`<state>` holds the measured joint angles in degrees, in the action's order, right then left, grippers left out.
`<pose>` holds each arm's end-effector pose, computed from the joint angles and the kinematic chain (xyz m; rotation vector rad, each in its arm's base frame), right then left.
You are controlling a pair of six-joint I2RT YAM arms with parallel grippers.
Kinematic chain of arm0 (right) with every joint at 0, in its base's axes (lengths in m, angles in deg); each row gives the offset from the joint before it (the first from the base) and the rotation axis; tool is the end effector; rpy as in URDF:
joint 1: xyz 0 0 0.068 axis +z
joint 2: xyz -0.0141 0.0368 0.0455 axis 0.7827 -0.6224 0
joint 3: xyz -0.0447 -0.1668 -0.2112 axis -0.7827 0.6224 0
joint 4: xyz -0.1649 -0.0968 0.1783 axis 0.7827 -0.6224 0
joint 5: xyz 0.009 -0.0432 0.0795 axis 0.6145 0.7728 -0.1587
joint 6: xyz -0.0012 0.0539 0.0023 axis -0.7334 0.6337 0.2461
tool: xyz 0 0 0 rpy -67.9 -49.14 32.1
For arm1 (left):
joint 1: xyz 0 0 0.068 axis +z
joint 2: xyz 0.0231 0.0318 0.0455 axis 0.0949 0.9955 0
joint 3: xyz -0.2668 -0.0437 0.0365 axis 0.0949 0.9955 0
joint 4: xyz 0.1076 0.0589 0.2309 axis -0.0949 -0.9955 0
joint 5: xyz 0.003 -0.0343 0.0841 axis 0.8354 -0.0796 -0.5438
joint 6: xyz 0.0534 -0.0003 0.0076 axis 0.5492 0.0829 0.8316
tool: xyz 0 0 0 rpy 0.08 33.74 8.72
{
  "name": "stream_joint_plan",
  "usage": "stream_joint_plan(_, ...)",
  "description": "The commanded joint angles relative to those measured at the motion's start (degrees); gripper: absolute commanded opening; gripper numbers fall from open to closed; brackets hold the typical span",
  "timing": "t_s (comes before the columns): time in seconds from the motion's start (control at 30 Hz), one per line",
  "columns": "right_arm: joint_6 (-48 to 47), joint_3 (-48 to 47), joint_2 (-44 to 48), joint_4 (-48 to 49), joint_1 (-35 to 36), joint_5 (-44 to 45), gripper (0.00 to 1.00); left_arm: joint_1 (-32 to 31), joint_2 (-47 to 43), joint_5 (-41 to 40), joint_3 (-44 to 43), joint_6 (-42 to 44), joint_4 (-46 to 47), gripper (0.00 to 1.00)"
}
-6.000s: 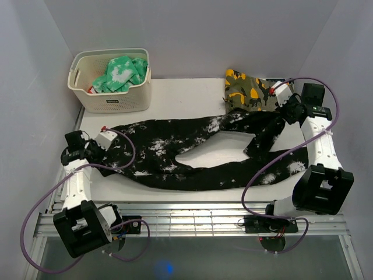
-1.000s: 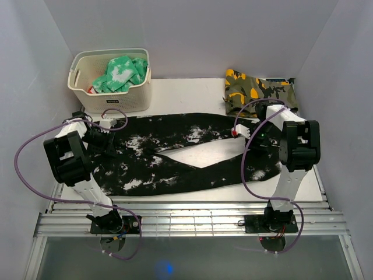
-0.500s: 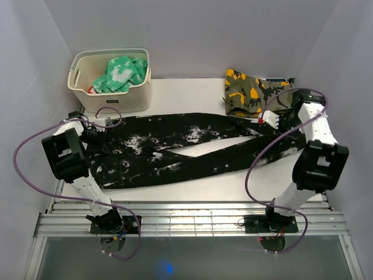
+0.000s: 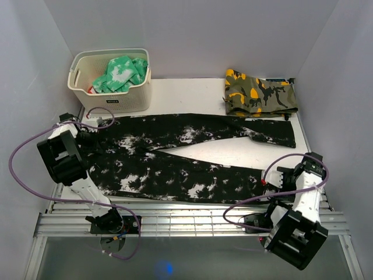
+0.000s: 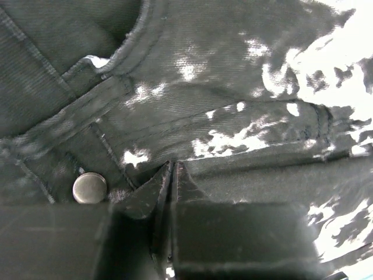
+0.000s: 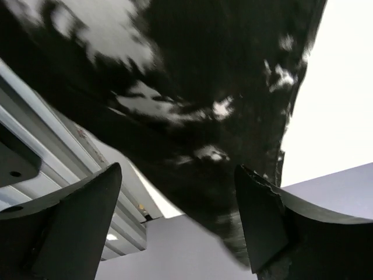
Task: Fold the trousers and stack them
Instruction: Flatten the trousers out
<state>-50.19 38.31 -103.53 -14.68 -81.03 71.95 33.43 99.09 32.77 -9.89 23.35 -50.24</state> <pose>0.1136 -0.0617 0.1808 -1.9523 2.2524 -0.3212 0.3106 0.1480 0.1623 0.2152 2.7619 -0.4273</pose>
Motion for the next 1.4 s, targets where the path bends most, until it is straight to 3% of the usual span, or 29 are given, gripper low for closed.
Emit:
stream_joint_plan(0.0, -1.1, -9.0, -6.0, 5.5, -2.2, -0.2, 0.89, 0.8, -3.3, -1.2, -2.9, 3.1, -1.2, 0.29)
stream_joint_plan(0.07, 2.7, -15.6, -13.4, 4.2, -2.5, -1.8, 0.9, 0.8, -4.8, 1.7, -4.1, 4.1, -2.8, 0.46)
stream_joint_plan(0.1, 6.5, -23.5, -16.3, 2.5, -2.4, -4.3, 0.9, 0.8, -7.0, 4.4, -4.2, 4.4, -3.1, 0.62)
stream_joint_plan(0.2, 17.2, -39.6, -27.5, -4.6, -1.3, -10.0, 0.9, 0.8, -10.5, 7.9, -4.0, 5.0, -3.4, 0.64)
stream_joint_plan(0.37, 34.3, -54.6, -42.2, -7.6, 3.7, -16.1, 0.83, 0.1, -12.2, 9.5, -3.0, 4.0, -3.4, 0.64)
stream_joint_plan(0.47, 39.2, -54.1, -45.2, -1.7, 7.8, -16.5, 0.8, 0.0, -11.6, 9.9, -2.2, 3.7, -3.4, 0.64)
stream_joint_plan(0.6, 46.3, -52.6, -49.4, 7.2, 11.8, -15.6, 0.62, -0.3, -10.7, 10.1, -1.9, 1.3, -2.2, 0.63)
stream_joint_plan(0.7, 53.2, -54.0, -53.8, 10.1, 14.6, -15.2, 0.54, -0.5, -9.8, 8.6, -1.4, -0.8, 0.5, 0.6)
stream_joint_plan(0.83, 57.3, -52.7, -58.2, 13.7, 16.2, -12.7, 0.52, -0.9, -6.0, 5.6, -1.3, -3.2, 2.8, 0.54)
stream_joint_plan(1.07, 51.9, -43.3, -60.9, 13.9, 15.2, -2.4, 0.41, -0.8, -2.0, -2.5, 1.4, -1.2, 4.2, 0.44)
stream_joint_plan(1.37, 39.6, -38.3, -57.5, 13.1, 4.7, 5.4, 0.39, -0.7, -11.8, -2.6, 8.4, 8.4, -2.7, 0.4)
